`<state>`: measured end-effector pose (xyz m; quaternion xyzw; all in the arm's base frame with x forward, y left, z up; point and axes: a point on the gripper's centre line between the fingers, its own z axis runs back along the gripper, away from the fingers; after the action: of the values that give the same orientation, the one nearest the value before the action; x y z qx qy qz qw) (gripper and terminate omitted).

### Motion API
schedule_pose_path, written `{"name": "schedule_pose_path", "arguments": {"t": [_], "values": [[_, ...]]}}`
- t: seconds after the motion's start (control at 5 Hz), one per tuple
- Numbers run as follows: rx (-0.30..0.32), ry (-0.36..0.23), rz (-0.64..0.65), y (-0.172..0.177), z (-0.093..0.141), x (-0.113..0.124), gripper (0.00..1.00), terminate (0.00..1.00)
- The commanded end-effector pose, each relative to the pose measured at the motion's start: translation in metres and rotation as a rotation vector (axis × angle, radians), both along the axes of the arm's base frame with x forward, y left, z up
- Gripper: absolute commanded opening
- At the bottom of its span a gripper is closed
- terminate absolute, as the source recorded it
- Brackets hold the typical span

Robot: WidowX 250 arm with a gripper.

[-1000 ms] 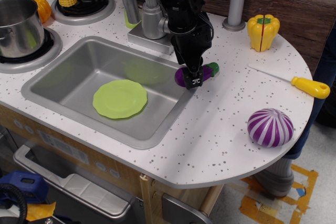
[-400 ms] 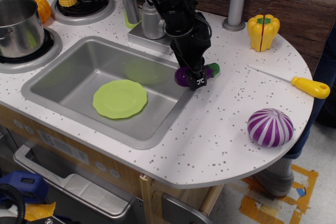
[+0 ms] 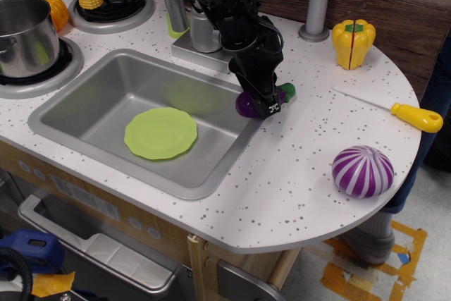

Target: Put eggplant on plate

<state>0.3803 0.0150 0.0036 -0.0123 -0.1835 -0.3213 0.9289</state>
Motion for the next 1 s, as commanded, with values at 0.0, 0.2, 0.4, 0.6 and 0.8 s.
{"name": "schedule_pose_path", "arguments": {"t": [0.0,0.2,0.4,0.6,0.8], "values": [[0.013,-0.029,0.044,0.004,0.005,0.001,0.00,0.00],[0.060,0.004,0.111,-0.004,0.027,-0.012,0.00,0.00],[0.112,0.034,0.159,-0.005,0.050,-0.028,0.00,0.00],[0.136,0.049,0.200,-0.002,0.054,-0.042,0.00,0.00],[0.163,0.055,0.223,0.014,0.054,-0.055,0.00,0.00]]}}
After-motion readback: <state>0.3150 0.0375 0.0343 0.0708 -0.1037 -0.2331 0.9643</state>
